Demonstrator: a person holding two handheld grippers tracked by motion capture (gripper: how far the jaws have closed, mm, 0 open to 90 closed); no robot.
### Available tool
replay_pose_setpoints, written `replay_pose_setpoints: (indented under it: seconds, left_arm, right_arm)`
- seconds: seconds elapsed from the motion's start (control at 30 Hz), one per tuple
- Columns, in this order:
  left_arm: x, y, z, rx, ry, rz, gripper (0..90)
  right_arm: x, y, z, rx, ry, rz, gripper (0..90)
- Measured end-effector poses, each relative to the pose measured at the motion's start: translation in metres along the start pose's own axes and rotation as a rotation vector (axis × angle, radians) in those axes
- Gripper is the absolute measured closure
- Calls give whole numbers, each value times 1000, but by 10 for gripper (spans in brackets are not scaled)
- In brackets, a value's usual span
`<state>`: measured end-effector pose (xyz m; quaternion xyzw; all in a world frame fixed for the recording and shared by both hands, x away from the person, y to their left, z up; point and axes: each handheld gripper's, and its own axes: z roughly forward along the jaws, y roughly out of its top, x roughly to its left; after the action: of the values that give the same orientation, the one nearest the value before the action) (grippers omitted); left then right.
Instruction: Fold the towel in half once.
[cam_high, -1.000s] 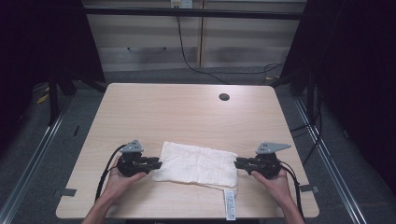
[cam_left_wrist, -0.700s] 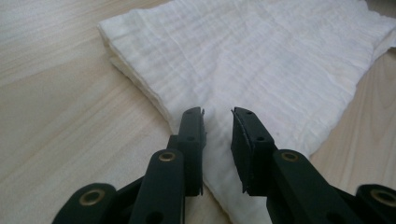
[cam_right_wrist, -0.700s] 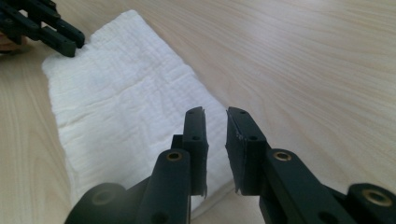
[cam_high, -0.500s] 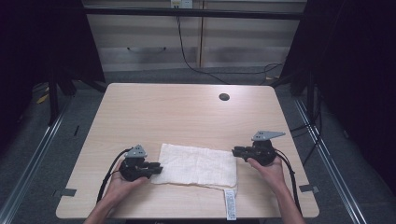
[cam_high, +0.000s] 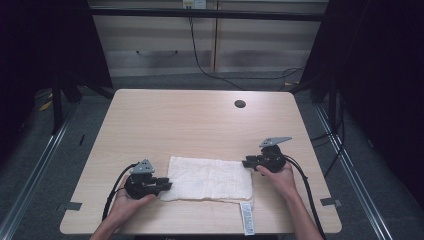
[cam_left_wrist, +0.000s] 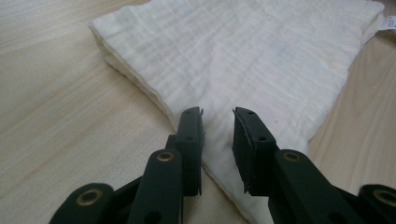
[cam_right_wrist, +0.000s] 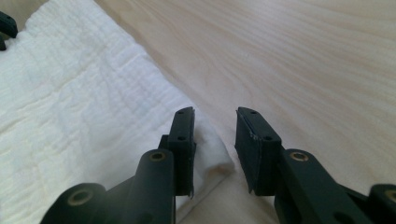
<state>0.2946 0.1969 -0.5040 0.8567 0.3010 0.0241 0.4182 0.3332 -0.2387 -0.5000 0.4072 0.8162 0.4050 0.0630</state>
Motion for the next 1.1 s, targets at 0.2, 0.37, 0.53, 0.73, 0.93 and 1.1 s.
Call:
replay_pose_setpoints:
  seconds: [0.2,0.37,0.53,0.73,0.93,1.1]
  left_arm:
    - [-2,-2,-2,0,-12,-5,718]
    - [-3,-3,-3,9,-17,-2,709]
    - [-7,-2,-7,23,-15,-5,631]
    - [15,13,-15,-25,-36,-66,564]
    - [36,40,-7,-51,-7,-71,566]
    - [43,50,9,-27,54,-58,567]
  right_arm:
    - [4,-4,2,37,-30,-47,682]
    - [6,-4,5,31,-24,-81,805]
    - [5,-6,6,17,10,-49,866]
    - [4,-6,7,10,22,-37,869]
    - [6,-6,8,8,17,-51,868]
    - [4,-7,9,-3,26,-33,868]
